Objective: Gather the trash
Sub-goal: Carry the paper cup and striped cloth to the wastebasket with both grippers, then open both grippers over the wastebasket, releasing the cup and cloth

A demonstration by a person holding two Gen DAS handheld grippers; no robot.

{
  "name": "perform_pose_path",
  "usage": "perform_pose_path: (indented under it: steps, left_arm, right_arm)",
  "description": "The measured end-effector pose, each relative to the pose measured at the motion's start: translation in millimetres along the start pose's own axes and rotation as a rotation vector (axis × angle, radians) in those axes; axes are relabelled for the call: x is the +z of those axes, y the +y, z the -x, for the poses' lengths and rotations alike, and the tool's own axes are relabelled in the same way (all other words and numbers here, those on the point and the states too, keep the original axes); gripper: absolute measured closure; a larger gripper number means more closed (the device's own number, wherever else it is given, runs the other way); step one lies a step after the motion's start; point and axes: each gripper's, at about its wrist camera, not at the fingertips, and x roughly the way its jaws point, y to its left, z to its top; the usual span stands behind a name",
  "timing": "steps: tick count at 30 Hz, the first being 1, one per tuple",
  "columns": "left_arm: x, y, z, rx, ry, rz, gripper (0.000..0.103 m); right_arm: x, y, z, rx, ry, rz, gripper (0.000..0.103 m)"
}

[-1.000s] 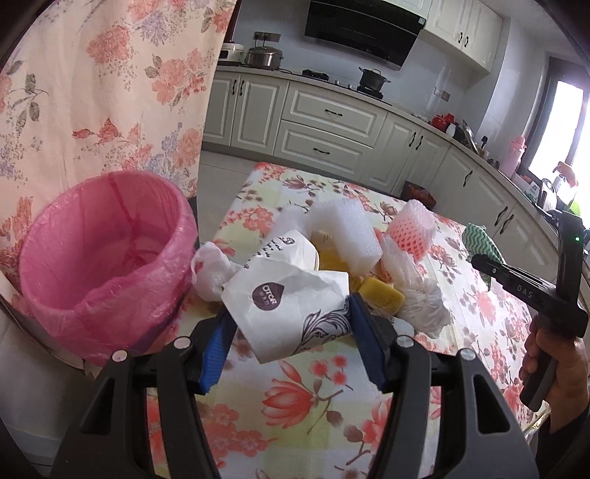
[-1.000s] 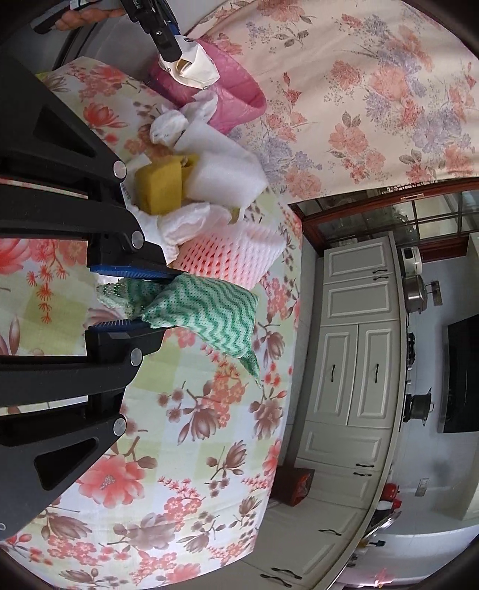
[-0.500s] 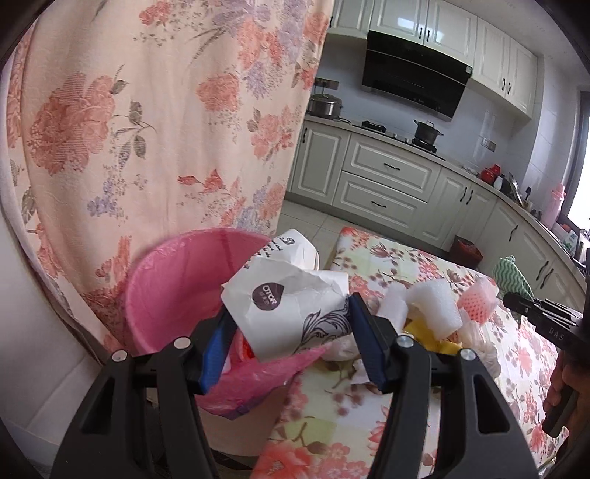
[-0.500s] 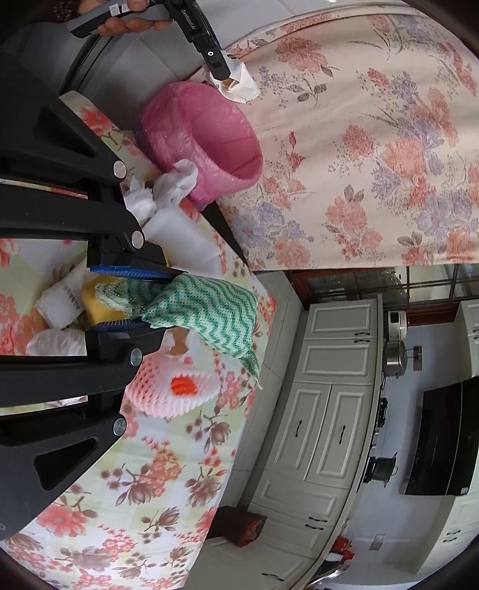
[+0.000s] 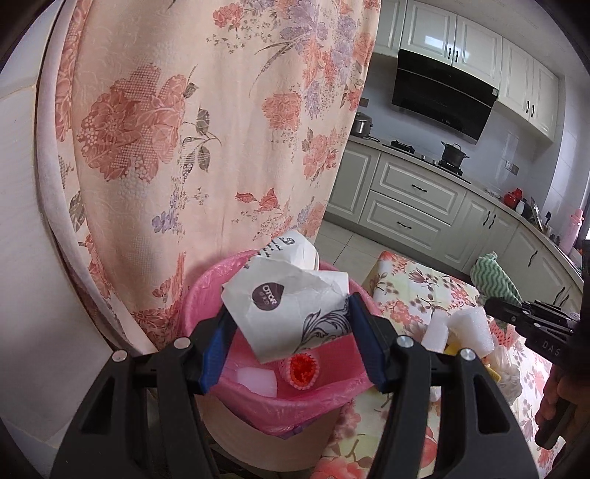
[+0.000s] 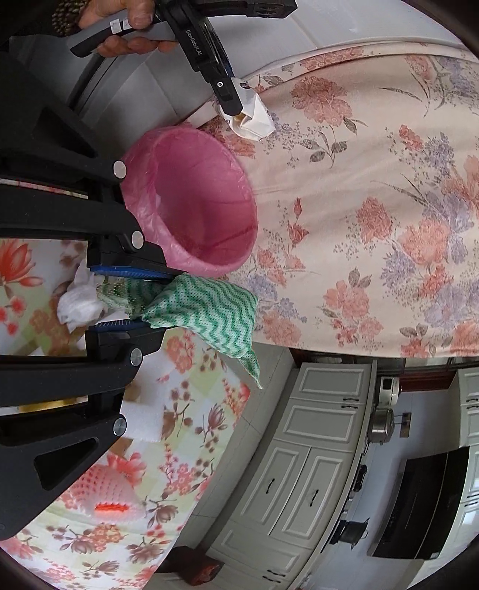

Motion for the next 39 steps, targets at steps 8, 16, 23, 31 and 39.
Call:
perform_pose_path:
  steps: [8, 16, 23, 31, 39]
  left_arm:
    - [6.8, 12.5, -4.0, 0.002, -0.011, 0.022, 0.044]
    - [8.8, 16.7, -3.3, 0.0, -0.024, 0.034, 0.044]
    - [12.4, 18.6, -9.1, -0.003, -0.028, 0.039, 0.044]
    - [23.0, 18.9, -20.7, -0.002, -0.043, 0.033, 0.044]
    - [33.5, 13.9, -39.5, -0.001, -0.043, 0.018, 0.044]
  right_arm:
    - [25.1, 42.9, -40.1, 0.073, 0.019, 0.064, 0.084]
    - [37.7, 68.9, -75.7, 0.12, 0.05, 0.1, 0.083]
    - [46.0, 75.7, -100.3, 0.123, 0.071, 0.123, 0.083]
    - [49.9, 62.8, -108.7, 0.092, 0.064, 0.102, 0.051]
    - [43.3, 38.1, -96.2, 0.051, 0.054, 0.057, 0.043]
